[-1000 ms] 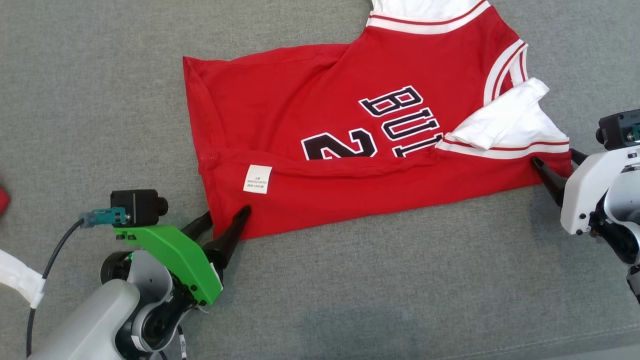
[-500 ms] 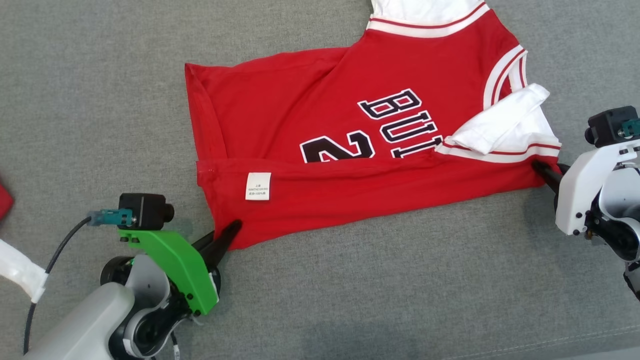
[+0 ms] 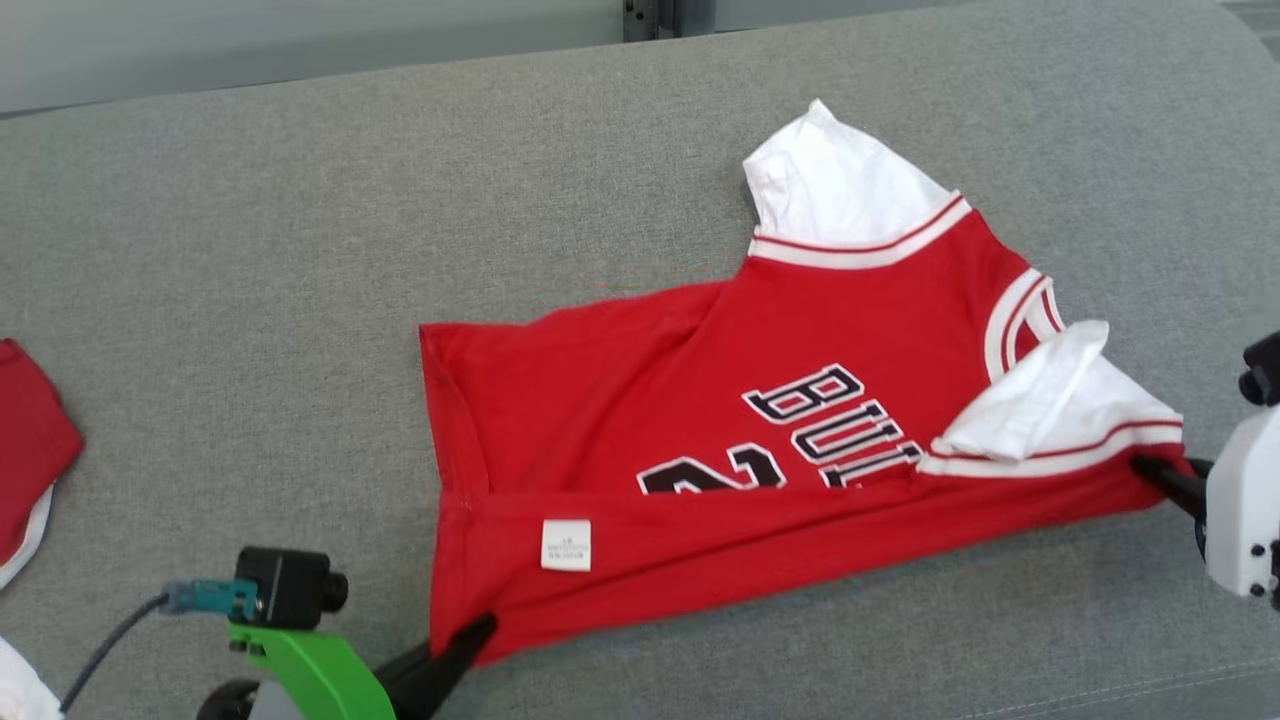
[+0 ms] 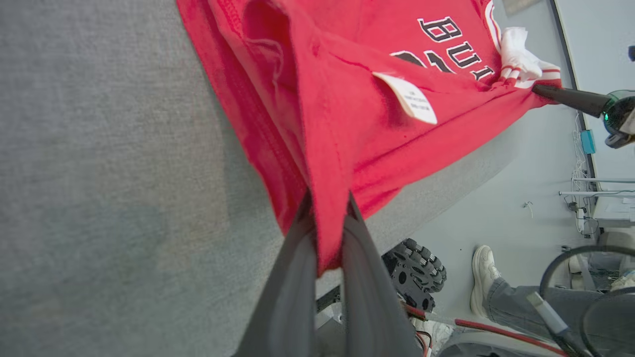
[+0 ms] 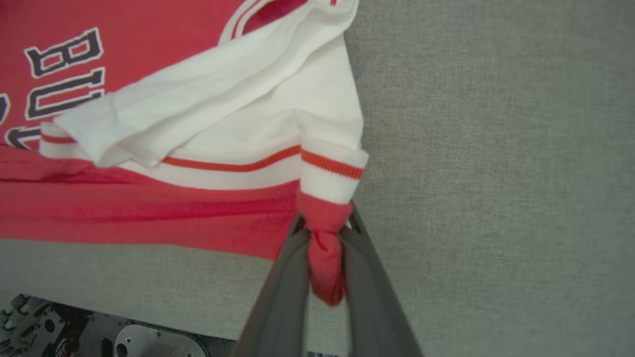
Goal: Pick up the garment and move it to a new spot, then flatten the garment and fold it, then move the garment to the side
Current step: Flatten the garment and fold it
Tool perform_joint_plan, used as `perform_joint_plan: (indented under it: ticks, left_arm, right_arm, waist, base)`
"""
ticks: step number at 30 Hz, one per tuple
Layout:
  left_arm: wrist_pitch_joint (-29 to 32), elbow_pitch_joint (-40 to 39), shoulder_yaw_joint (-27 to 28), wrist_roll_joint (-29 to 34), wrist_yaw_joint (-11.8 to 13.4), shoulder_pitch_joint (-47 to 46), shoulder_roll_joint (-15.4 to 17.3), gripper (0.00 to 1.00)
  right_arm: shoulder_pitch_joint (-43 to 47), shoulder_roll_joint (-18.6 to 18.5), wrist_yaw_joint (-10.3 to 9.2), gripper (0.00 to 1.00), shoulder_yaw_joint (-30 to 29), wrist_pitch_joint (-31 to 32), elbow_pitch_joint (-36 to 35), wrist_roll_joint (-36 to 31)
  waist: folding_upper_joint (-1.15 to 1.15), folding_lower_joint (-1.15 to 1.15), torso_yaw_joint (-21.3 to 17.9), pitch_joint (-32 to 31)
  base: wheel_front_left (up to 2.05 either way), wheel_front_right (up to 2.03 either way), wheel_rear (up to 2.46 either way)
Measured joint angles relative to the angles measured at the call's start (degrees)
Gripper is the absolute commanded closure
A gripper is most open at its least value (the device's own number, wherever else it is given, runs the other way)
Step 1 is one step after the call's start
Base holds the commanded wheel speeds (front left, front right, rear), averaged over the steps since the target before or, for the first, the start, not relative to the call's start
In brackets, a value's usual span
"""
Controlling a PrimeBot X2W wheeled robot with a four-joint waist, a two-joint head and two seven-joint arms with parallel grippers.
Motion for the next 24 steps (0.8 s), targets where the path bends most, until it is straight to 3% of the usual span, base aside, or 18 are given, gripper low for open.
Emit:
perform_joint_plan:
  ticks: [3,7,8,9,10,11,16,19,24]
  left_arm:
    - [-1.23,-2.49,-0.88,-0.52,0.74,3.76,0.24,1.0]
    - [-3.66,-0.58,-0.67,-1.51,1.49,5.64,-1.37,1.0]
    - [-4.25,0.22,-0.49,-1.51,1.6,5.64,-2.03,0.75]
    - [-4.66,0.89,-0.46,-1.44,1.71,5.61,-2.49,0.18]
    - [-4.9,1.43,-0.48,-1.32,1.71,5.58,-2.87,0.0]
    - [-5.17,1.67,-0.52,-1.11,1.71,5.57,-3.05,0.0]
    - [-7.3,-0.24,1.13,1.04,2.49,5.59,-0.47,0.0]
    - [-7.86,-2.69,3.77,2.2,4.38,4.3,2.13,0.0]
    - [-3.66,-2.63,6.49,4.09,5.58,-6.66,3.1,0.0]
  right_arm:
    - [5.19,-0.13,-0.03,1.0,-2.26,1.52,-2.99,1.02]
    - [7.98,2.34,-0.03,1.0,-3.72,1.38,-3.66,0.49]
    - [8.1,3.2,-0.03,1.0,-4.15,0.64,-3.36,-0.32]
    - [8.09,3.94,-0.04,0.98,-4.34,0.09,-2.98,-1.1]
    - [8.09,4.33,-0.04,0.51,-4.02,-0.04,-2.87,-1.54]
    - [8.08,4.68,-0.03,0.0,-3.94,-0.44,-2.87,-1.82]
    - [6.36,4.05,-0.07,0.0,-6.8,-1.31,-4.63,-1.79]
    - [2.54,2.35,-0.09,0.0,-9.38,-1.3,-7.34,-1.31]
    - [-10.07,2.6,-0.11,0.0,-9.09,-0.32,-8.53,-2.58]
  waist:
    - [0.0,0.0,-0.21,-0.04]
    - [0.0,0.0,-0.28,1.18]
    - [0.0,0.0,-0.26,1.48]
    - [0.0,0.0,-0.23,1.77]
    - [0.0,0.0,-0.19,2.05]
    - [0.0,0.0,-0.15,2.25]
    - [0.0,0.0,-0.04,3.1]
    - [0.0,0.0,0.08,3.95]
    - [0.0,0.0,0.49,7.03]
  base:
    - [0.0,0.0,0.0]
    - [0.0,0.0,0.0]
    - [0.0,0.0,0.0]
    - [0.0,0.0,0.0]
    - [0.0,0.0,0.0]
    - [0.0,0.0,0.0]
    - [0.0,0.0,0.0]
    - [0.0,0.0,0.0]
    - [0.0,0.0,0.0]
